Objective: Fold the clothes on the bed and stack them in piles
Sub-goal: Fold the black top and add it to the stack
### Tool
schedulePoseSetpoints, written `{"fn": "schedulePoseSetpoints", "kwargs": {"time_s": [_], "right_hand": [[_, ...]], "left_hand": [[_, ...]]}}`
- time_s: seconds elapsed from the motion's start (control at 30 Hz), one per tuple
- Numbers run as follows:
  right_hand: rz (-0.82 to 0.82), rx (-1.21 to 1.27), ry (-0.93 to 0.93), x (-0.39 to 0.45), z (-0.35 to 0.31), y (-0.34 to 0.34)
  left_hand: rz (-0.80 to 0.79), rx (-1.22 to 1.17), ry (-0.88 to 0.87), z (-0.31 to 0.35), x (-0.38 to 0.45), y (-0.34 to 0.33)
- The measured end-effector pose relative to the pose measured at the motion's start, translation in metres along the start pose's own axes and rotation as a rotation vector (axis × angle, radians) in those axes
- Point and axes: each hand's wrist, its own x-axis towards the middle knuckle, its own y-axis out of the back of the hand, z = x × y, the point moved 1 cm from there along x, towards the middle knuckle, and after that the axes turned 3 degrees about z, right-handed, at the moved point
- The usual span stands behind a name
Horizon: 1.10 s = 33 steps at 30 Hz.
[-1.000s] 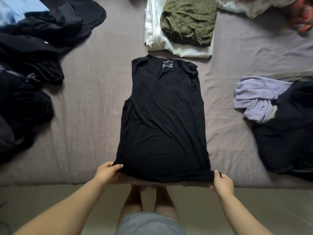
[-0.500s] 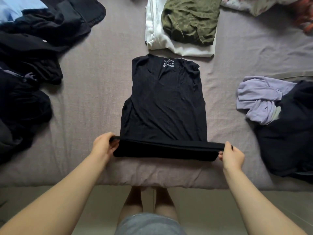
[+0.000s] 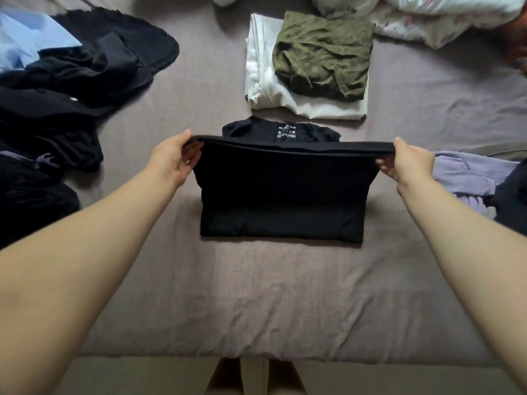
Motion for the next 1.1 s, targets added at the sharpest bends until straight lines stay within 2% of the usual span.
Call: {"fn": "schedulePoseSetpoints", "kwargs": {"time_s": [0.2,0.4,0.5,0.57,0.63,0.7,0.77,0.87,0.93,1.0,1.1], "right_hand": [[-0.023,-0.002,-0.154,0.041,-0.005,-0.038],[-0.075,-0.044,-0.139,0.046,0.001,-0.052],[-0.172,-0.071,-0.105,0.042,-0.003,-0.056],[-0.201,-0.093,-0.067,0.037,-0.001,-0.058],[-0.18,-0.184,0.005,0.029,0.008,-0.057],[-0.149,-0.298,0.14,0.011,0.03,-0.052],[-0.137,-0.436,0.329,-0.023,0.058,-0.039],[-0.221,-0.827,0.682,-0.073,0.108,-0.013],[-0.282,-1.03,0.877,-0.089,0.141,0.005],[-0.241,-1.139,0.868,-0.089,0.163,0.02],[-0.172,-1.207,0.712,-0.078,0.166,0.028]], "left_hand": [[-0.053,0.153,-0.116,0.011,0.027,-0.032],[-0.031,0.224,-0.154,0.004,0.039,-0.039],[-0.062,0.293,-0.175,0.001,0.037,-0.043],[-0.139,0.397,-0.172,-0.004,0.032,-0.046],[-0.195,0.654,-0.259,-0.017,0.024,-0.044],[-0.123,0.987,-0.442,-0.043,0.016,-0.034],[0.043,1.182,-0.523,-0.077,-0.005,-0.019],[0.157,1.165,-0.517,-0.125,-0.052,0.006],[0.192,1.132,-0.425,-0.149,-0.071,0.019],[0.306,1.063,-0.301,-0.159,-0.078,0.027],[0.463,0.926,-0.136,-0.157,-0.073,0.028]]}}
